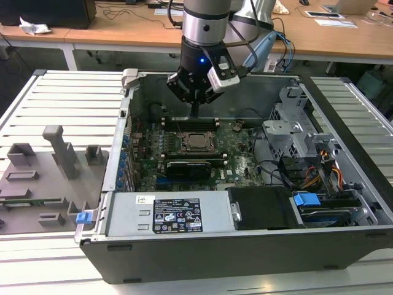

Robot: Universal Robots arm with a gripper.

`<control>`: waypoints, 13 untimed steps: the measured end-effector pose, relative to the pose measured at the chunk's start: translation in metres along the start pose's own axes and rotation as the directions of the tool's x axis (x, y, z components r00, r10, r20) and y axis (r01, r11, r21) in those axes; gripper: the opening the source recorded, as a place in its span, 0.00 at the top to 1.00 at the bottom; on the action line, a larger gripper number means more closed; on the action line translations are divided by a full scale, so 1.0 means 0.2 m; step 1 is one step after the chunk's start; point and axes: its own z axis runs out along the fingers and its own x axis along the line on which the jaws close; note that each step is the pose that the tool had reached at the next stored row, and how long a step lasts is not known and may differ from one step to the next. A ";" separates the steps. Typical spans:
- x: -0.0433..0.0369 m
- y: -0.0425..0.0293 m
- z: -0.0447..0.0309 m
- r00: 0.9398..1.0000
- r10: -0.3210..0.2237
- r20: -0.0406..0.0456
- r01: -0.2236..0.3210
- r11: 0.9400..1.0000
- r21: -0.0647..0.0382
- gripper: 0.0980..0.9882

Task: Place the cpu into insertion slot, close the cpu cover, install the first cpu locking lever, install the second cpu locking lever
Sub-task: 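Install the first cpu locking lever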

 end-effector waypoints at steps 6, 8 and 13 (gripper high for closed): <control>0.075 -0.004 0.011 1.000 -0.007 0.022 0.007 1.000 -0.001 0.99; 0.078 -0.005 0.019 0.999 -0.026 0.026 0.026 1.000 -0.001 0.99; 0.079 -0.006 0.024 0.992 -0.124 0.023 0.124 0.992 0.000 0.99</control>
